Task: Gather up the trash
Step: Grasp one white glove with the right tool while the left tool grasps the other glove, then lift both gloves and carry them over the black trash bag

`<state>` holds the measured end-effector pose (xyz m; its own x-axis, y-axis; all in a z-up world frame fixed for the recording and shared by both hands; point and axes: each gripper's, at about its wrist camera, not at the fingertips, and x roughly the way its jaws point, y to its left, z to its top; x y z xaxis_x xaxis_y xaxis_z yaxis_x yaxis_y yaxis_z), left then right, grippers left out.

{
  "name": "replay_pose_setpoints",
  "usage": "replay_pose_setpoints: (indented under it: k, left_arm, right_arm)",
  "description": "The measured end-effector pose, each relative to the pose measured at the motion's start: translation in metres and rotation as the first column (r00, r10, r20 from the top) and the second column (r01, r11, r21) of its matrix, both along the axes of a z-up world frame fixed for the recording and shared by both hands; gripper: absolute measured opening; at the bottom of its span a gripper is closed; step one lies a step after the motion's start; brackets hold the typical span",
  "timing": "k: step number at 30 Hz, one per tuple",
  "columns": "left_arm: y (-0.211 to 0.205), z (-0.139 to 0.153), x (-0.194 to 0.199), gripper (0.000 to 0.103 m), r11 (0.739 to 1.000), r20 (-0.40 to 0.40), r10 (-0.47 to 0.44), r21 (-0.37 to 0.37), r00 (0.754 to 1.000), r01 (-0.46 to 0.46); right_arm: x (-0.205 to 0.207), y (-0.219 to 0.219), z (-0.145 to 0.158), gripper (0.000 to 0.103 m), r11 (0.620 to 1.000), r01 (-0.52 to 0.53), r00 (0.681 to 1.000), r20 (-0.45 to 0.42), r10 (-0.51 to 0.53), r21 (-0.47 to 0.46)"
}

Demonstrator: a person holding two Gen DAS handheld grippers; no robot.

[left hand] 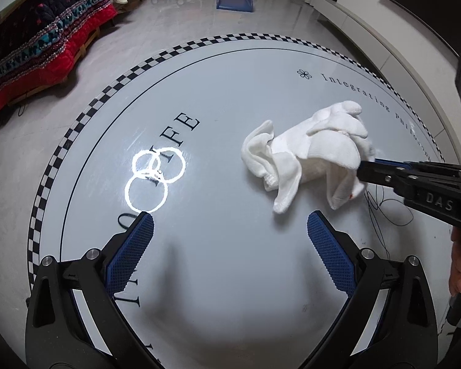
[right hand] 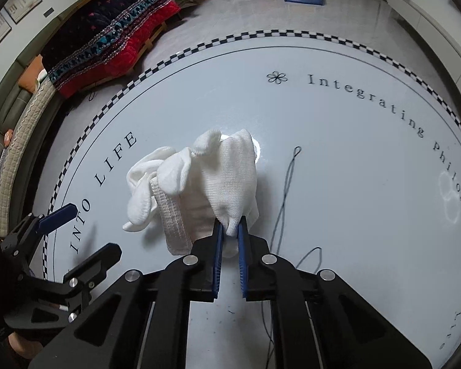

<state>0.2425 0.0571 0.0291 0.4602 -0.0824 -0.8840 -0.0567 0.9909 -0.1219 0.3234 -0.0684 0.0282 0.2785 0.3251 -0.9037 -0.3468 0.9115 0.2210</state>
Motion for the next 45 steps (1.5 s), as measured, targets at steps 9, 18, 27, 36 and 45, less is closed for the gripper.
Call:
replay_pose_setpoints:
  k: [9,18,27,36,45]
  left_arm:
    - [-0.032,-0.011,0.044,0.097,0.996,-0.010,-0.049,0.074,0.999,0.050]
    - [-0.063,-0.018,0.062,0.075,0.985,0.016,-0.110,0.137,0.994,0.106]
    - [-0.087,-0.013,0.040,0.032,0.976,0.013,-0.154,0.160,0.988,0.150]
    - [-0.078,0.000,-0.008,0.022,0.983,0.021,-0.161,0.095,0.987,0.159]
    - [-0.068,0.032,-0.061,0.022,0.983,0.073,-0.166,0.086,0.983,0.160]
  right_arm:
    - [0.007,-0.055,0.008,0.010,0.997,0.075,0.997,0.023,-0.075,-0.005]
    - [0.005,-0.079,0.000,0.010,0.995,0.097,0.995,0.011,-0.097,0.011]
    - [-0.004,-0.075,-0.003,0.010,0.996,0.093,0.996,0.004,-0.093,0.012]
    - [-0.038,-0.068,0.011,0.010,0.997,0.080,0.997,0.021,-0.080,0.010]
    - [-0.084,-0.056,0.034,0.010,0.999,0.047,0.998,0.047,-0.047,0.003]
